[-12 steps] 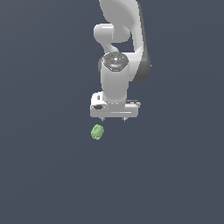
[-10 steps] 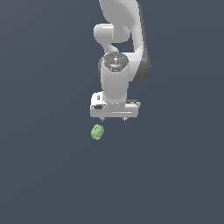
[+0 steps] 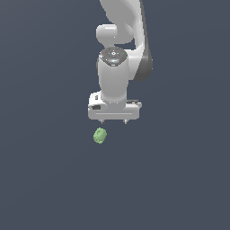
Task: Pick up the object and move it to a goal position.
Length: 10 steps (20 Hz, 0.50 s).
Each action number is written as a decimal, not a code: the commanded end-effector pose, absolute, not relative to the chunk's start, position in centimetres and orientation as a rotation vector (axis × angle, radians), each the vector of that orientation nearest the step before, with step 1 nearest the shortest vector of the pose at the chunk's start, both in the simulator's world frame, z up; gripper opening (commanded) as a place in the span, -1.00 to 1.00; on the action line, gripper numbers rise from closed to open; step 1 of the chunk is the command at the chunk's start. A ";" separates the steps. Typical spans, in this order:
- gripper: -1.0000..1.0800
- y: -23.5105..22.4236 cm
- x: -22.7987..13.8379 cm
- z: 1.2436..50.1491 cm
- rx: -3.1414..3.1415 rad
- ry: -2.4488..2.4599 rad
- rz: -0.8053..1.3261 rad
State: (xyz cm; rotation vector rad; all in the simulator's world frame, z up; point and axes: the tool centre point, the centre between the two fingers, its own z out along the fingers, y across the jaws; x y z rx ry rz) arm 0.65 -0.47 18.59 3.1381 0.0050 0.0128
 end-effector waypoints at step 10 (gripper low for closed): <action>0.92 -2.5 0.6 16.1 3.139 -0.147 0.009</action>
